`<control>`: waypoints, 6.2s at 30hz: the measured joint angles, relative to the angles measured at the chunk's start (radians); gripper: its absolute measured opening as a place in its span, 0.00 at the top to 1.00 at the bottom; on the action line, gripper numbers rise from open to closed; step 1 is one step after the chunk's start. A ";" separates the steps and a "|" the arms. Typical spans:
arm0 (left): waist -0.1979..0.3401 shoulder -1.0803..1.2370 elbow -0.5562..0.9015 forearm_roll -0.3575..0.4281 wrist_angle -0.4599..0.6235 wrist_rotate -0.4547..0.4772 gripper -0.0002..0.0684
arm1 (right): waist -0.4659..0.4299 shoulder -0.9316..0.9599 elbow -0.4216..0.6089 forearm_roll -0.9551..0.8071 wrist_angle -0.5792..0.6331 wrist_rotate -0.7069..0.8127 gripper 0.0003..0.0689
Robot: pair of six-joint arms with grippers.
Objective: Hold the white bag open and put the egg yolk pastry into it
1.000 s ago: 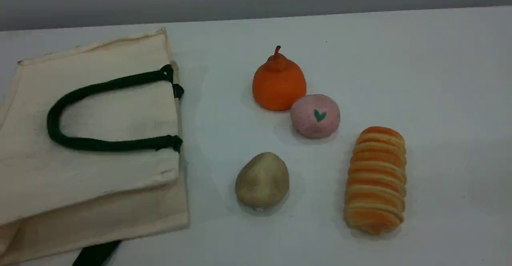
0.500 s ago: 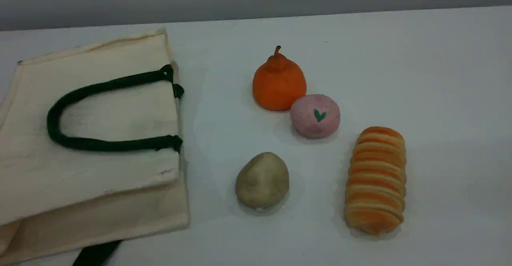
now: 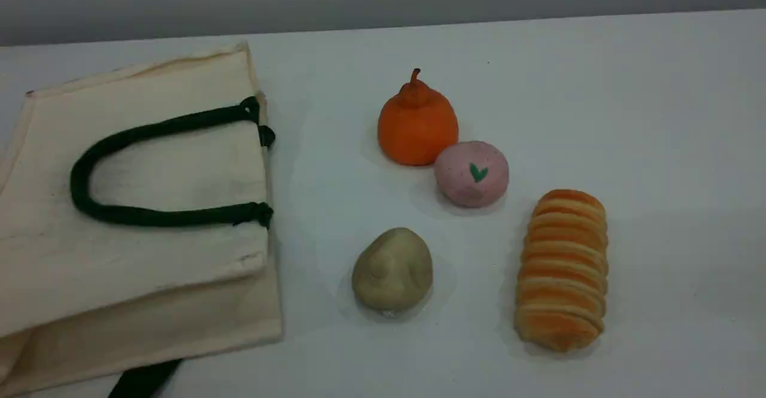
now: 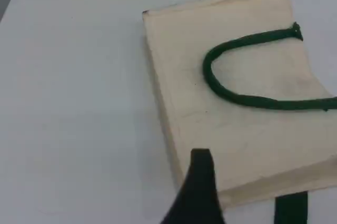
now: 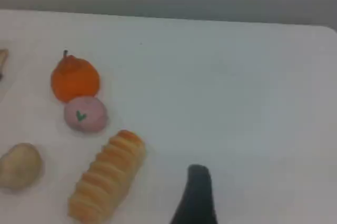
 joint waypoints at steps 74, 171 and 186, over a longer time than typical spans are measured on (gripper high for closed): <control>-0.040 1.953 -0.498 0.000 -0.583 -0.215 0.15 | 0.057 1.027 -0.431 0.106 -0.251 0.015 0.18; -0.041 1.812 -1.394 -0.667 0.144 1.001 0.85 | 0.295 1.205 -0.404 0.437 -0.122 -0.446 0.18; -0.041 1.813 -1.394 -0.658 0.143 1.019 0.85 | 0.507 1.412 -0.272 0.537 -0.420 -0.461 0.18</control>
